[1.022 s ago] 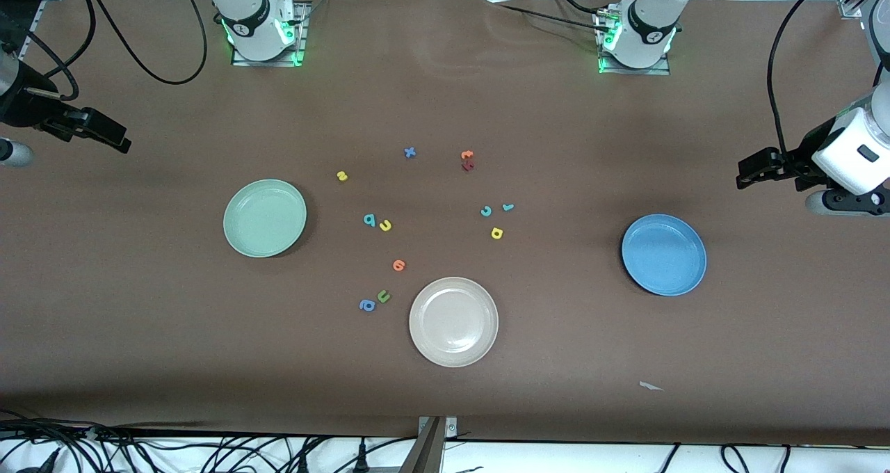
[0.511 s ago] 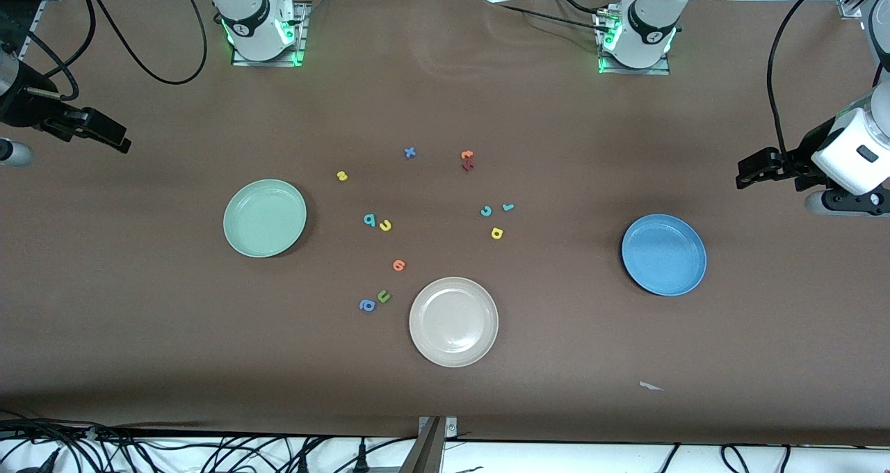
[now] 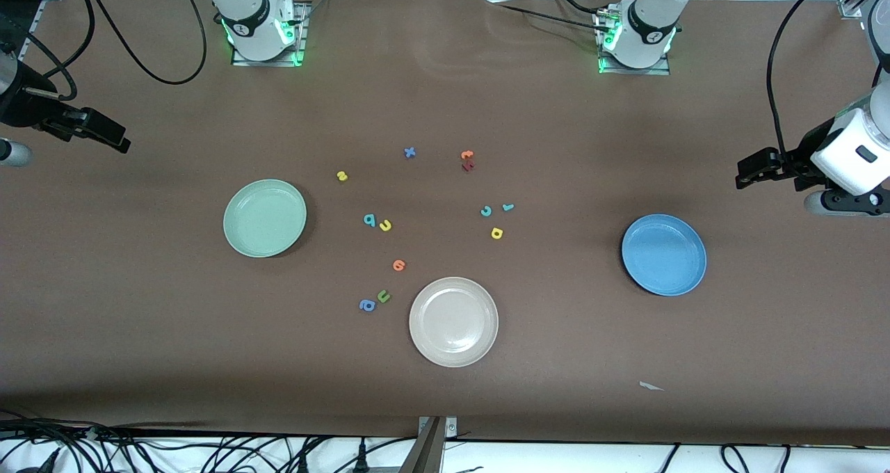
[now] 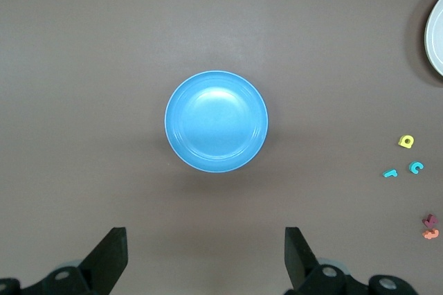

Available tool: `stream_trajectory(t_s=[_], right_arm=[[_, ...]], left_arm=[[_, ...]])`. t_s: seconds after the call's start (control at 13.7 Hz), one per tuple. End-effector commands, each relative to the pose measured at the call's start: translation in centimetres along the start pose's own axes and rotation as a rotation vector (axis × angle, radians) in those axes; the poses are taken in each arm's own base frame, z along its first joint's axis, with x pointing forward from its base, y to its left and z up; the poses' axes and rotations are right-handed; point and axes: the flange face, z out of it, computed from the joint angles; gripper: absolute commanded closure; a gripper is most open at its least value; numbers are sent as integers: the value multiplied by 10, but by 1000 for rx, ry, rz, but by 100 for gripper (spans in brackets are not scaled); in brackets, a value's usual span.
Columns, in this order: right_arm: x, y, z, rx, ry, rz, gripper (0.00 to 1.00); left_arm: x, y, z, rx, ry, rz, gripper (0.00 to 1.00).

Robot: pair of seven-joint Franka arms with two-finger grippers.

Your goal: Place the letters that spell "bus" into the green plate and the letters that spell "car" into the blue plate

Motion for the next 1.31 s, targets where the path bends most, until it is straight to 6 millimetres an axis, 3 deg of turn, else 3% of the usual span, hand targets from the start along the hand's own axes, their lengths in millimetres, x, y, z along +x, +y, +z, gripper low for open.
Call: stream_trajectory(t_s=[0.0, 1.24], right_arm=[[-5, 2, -8, 18, -7, -11, 0], [-7, 5, -6, 32, -28, 0, 0]], left_arm=[[-4, -1, -1, -6, 11, 19, 0], [-2, -1, 3, -6, 8, 19, 0]])
